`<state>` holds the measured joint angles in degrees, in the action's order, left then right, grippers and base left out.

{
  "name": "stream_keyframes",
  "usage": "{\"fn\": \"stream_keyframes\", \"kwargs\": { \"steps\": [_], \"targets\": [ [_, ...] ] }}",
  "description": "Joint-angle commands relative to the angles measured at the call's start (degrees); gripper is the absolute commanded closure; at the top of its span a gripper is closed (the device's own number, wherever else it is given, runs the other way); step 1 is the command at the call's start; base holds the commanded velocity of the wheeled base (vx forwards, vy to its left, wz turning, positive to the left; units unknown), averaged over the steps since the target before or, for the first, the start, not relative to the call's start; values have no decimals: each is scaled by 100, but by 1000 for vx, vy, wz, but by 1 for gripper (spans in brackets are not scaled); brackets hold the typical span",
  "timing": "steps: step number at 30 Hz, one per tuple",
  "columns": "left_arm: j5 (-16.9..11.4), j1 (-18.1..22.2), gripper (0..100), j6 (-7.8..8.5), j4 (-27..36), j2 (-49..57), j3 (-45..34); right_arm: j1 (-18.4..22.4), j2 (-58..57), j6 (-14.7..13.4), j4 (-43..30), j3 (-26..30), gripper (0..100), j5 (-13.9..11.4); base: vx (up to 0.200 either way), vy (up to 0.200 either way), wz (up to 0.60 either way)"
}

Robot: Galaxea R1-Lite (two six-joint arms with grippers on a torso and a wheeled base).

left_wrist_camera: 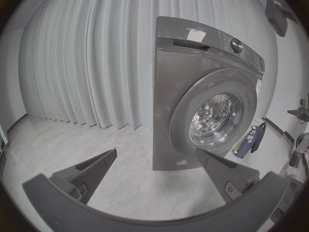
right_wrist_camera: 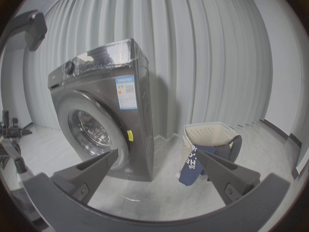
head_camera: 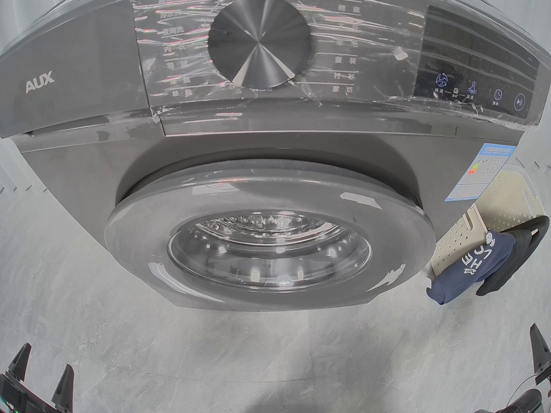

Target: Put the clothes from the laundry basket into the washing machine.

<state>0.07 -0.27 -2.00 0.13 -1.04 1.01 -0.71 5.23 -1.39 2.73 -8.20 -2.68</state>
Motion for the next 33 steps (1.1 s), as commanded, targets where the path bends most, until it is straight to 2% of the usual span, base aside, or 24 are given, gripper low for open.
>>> {"fn": "stream_keyframes", "kwargs": {
  "steps": [1,4,6,9,15,22,27,33],
  "targets": [
    [1,0,0,-2,4,68,-84,-993,3573,-529,1063,-577,0,-259,0,0,0],
    [1,0,0,-2,-5,68,-84,-1784,4645,-529,2030,-489,0,-198,0,0,0],
    [1,0,0,-2,4,68,-84,-2162,5146,-591,2478,-533,0,-119,0,0,0],
    [1,0,0,-11,4,68,-84,-2434,5814,-749,2917,-621,0,189,0,0,0],
    [1,0,0,-11,4,68,-84,-2689,6403,-749,2970,-981,0,268,0,0,0],
    [1,0,0,-11,4,68,-84,-2715,6904,-714,2996,-1447,0,172,0,0,0],
    [1,0,0,-20,4,68,-84,-3023,7370,-705,3243,-1764,0,110,0,0,0],
    [1,0,0,-11,4,68,-84,-3067,7774,-582,3814,-1781,0,110,0,0,0]
  ]
}}
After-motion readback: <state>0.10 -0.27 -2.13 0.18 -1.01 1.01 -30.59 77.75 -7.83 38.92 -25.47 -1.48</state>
